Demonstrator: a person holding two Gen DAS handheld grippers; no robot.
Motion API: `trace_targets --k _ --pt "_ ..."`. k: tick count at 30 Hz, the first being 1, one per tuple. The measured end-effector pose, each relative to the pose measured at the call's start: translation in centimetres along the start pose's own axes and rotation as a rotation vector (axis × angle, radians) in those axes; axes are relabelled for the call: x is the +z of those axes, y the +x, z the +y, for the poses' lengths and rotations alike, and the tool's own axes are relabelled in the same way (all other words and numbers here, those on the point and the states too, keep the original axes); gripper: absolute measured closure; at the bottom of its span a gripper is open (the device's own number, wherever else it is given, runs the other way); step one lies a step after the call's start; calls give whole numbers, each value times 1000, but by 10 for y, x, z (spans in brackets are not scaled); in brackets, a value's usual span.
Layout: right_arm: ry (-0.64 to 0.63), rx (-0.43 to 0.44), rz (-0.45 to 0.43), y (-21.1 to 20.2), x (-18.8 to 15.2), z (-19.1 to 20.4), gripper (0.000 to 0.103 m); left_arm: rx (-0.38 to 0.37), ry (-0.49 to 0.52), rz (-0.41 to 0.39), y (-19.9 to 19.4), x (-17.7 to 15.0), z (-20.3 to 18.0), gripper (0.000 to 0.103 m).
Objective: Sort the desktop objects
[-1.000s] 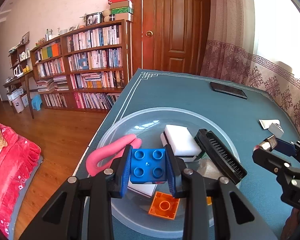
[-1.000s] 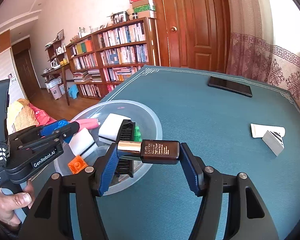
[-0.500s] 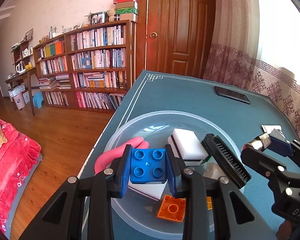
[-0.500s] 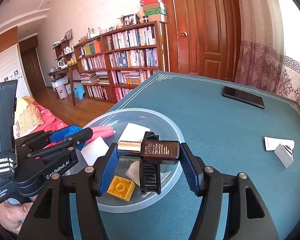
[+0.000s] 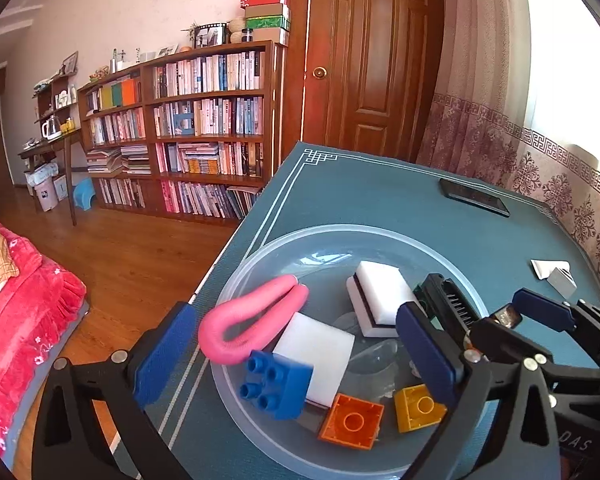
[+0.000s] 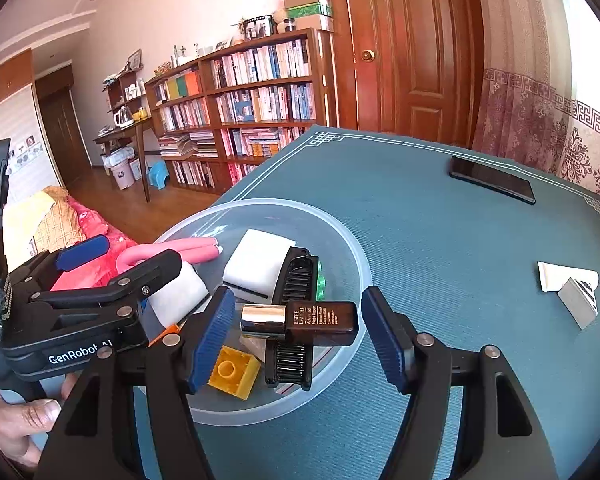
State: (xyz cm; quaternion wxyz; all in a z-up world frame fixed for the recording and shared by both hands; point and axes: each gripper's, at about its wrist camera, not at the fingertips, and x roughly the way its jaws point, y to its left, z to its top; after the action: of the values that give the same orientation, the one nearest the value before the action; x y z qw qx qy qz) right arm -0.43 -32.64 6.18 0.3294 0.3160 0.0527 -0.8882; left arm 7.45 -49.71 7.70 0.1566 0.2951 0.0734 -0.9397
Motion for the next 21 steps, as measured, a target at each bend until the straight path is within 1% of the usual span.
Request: trace_targets --k 14,21 --pt "92 -16 -32 -7 -5 -23 32 34 40 17 4 -3 -11 1" --pt "121 -22 -42 -9 -8 -31 32 72 76 6 1 -4 -17 1"
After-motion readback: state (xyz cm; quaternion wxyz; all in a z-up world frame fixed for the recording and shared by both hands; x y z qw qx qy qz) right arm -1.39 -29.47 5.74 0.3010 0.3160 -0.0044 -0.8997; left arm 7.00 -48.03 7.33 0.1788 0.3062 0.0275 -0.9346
